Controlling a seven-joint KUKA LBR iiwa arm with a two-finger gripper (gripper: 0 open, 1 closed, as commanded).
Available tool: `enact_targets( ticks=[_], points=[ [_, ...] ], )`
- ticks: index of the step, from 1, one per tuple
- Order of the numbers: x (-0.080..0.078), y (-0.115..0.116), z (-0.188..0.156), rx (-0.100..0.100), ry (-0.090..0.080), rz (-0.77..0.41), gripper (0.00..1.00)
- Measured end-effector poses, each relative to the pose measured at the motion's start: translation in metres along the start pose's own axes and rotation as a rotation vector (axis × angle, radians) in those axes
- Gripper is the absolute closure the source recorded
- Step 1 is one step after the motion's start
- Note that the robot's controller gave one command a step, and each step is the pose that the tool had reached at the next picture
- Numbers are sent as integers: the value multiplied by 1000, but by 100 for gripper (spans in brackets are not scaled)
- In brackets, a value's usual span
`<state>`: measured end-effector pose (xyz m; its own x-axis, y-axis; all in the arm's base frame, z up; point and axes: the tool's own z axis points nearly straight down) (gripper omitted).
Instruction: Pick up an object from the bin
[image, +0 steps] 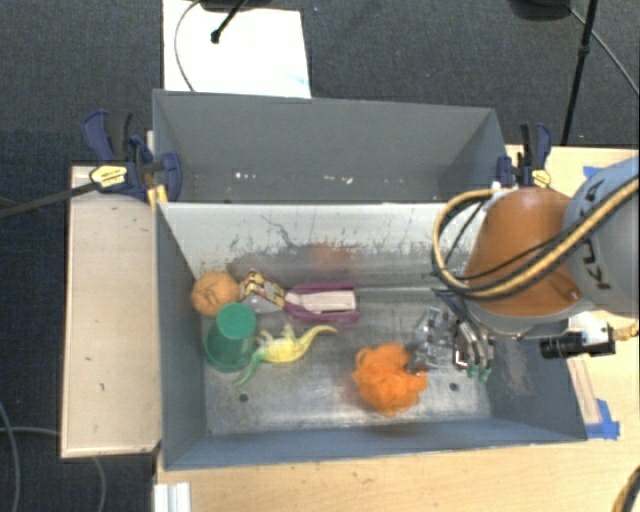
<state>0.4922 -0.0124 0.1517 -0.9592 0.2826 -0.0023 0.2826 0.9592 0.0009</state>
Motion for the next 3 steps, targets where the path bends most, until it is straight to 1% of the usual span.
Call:
enact_targets(
  ticks=[1, 2, 3],
  points=[
    [-2, -32, 6, 0, 2, -161, 100],
    [-2, -32, 6, 0, 2, -160, 100],
    [-27, -73, 4, -1, 0, -199, 100]
  ],
)
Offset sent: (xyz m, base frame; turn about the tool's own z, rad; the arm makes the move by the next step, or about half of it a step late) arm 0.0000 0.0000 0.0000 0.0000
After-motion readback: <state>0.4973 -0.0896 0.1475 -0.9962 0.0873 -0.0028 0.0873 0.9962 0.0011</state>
